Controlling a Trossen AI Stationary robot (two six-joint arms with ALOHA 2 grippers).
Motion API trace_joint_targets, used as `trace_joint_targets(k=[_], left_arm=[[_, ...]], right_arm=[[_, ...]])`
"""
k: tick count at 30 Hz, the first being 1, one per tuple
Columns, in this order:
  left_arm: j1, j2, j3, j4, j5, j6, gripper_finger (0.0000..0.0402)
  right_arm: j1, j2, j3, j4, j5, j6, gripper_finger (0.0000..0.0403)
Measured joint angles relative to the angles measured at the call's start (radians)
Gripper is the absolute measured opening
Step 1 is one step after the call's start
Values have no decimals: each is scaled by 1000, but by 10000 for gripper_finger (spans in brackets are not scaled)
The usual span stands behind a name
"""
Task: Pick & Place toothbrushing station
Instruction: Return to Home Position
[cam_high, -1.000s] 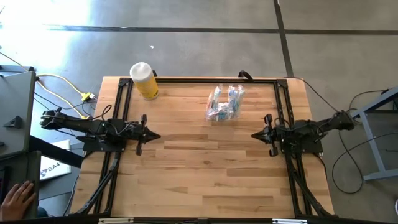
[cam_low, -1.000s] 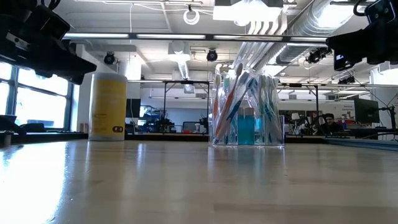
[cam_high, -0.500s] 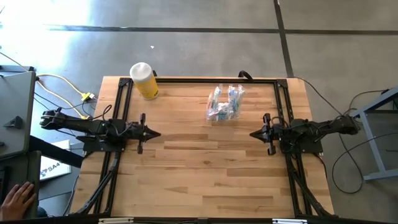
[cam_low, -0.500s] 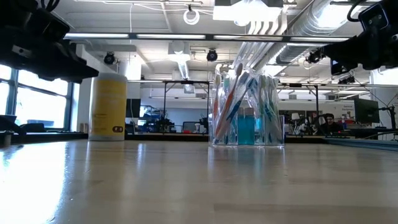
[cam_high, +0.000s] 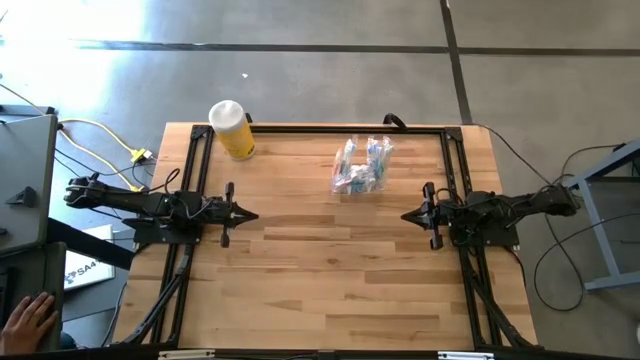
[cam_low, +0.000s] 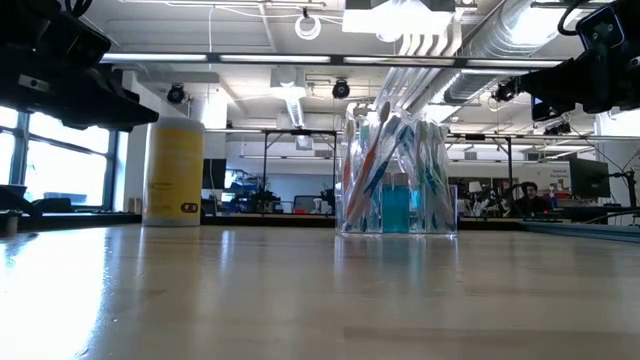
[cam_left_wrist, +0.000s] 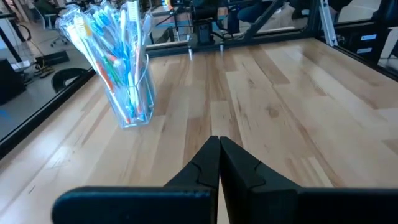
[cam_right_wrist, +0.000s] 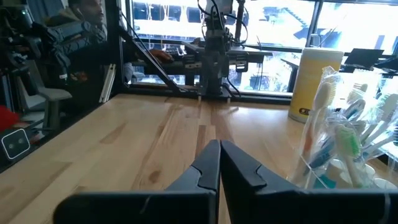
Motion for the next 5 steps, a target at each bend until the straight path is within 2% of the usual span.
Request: trace_joint_targets(k=[5], left_arm=[[0, 0, 0, 0, 0, 0, 3]], right_arm=[[0, 0, -1, 0, 0, 0, 3]])
